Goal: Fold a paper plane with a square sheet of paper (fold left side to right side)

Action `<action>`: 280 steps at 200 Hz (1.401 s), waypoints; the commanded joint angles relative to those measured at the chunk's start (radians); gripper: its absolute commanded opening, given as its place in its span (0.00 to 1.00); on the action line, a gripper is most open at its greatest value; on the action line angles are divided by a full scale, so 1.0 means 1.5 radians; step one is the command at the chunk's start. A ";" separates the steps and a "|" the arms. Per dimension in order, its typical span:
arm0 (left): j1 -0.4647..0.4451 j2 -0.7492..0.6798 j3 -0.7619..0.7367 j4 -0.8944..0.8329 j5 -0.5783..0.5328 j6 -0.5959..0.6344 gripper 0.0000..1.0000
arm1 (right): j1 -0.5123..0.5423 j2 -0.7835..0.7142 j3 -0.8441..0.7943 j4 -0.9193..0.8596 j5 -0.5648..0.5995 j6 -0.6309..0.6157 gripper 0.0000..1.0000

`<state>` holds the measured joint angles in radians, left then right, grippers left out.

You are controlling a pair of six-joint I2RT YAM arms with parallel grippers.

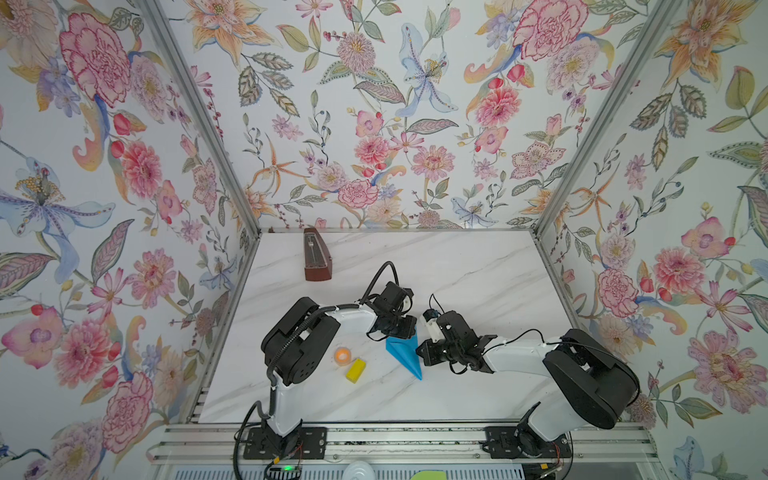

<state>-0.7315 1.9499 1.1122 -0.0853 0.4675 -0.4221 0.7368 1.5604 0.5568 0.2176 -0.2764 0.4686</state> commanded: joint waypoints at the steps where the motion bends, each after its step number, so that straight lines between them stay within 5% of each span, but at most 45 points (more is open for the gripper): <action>1: -0.002 -0.002 -0.007 -0.043 -0.021 0.016 0.00 | -0.004 0.022 -0.011 -0.018 0.009 0.013 0.00; 73: 0.006 -0.140 0.027 -0.130 -0.093 0.036 0.01 | 0.013 0.031 -0.014 -0.007 0.033 0.070 0.00; 121: -0.052 -0.197 -0.046 -0.127 -0.091 -0.013 0.00 | 0.020 0.044 0.000 -0.010 0.044 0.079 0.00; 172: -0.100 -0.209 -0.134 -0.061 -0.092 -0.079 0.00 | 0.020 0.047 0.002 -0.012 0.047 0.079 0.00; 280: -0.100 -0.168 -0.138 -0.101 -0.136 -0.053 0.00 | 0.014 0.054 0.003 -0.022 0.040 0.069 0.00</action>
<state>-0.8822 1.6794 0.9100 -0.1936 0.3134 -0.5205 0.7589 1.5990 0.5686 0.2760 -0.2470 0.5774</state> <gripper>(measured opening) 0.048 0.047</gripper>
